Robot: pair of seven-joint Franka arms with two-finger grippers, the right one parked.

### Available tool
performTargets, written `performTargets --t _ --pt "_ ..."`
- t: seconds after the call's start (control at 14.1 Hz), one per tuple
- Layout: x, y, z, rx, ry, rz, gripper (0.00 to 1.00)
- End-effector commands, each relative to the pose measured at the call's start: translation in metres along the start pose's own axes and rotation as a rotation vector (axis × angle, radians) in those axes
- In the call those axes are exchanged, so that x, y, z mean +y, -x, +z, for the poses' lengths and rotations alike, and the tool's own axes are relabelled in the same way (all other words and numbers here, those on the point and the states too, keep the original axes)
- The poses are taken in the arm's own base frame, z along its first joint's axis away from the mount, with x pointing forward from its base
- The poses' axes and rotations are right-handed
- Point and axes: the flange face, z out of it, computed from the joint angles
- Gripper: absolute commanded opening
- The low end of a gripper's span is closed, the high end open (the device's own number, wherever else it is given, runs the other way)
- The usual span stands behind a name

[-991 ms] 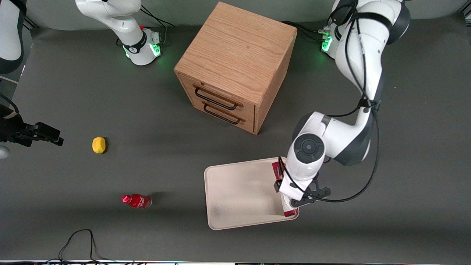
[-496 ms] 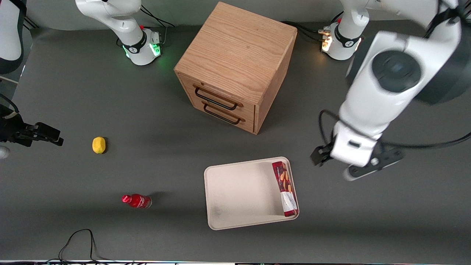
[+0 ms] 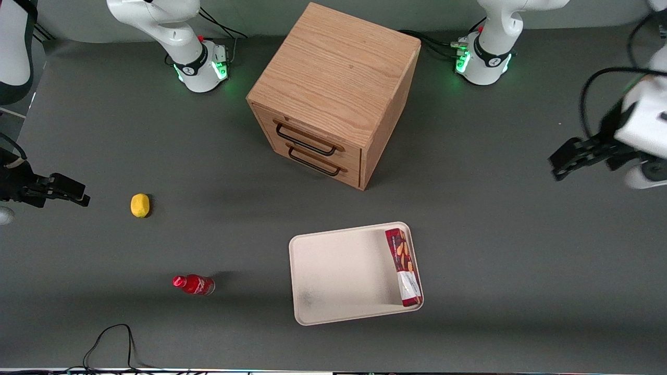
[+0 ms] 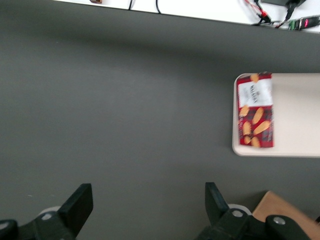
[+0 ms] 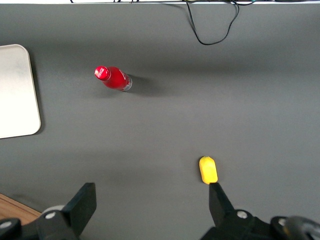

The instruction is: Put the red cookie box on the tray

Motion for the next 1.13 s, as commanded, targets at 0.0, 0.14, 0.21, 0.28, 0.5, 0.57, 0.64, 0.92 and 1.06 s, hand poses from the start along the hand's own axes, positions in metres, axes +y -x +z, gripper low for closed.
performTargets --t 0.0,0.14,0.21,0.28,0.5,0.57,0.64,0.92,1.06 --pt "-0.058 0.017 0.001 -0.019 0.024 0.101 1.00" --pt "-0.080 0.017 0.007 -0.039 0.022 0.145 1.00" --pt "-0.083 0.016 0.008 -0.040 0.022 0.147 1.00" --pt "-0.085 0.014 0.012 -0.037 0.020 0.143 1.00" --pt "-0.086 0.023 0.023 -0.006 0.015 0.144 1.00" --pt "-0.088 0.031 0.030 0.016 0.012 0.141 1.00" --pt "-0.096 0.034 0.035 0.021 0.010 0.127 1.00" --pt "-0.089 0.036 0.032 0.026 0.016 0.120 1.00" --pt "-0.075 0.038 0.031 0.015 0.019 0.126 1.00"
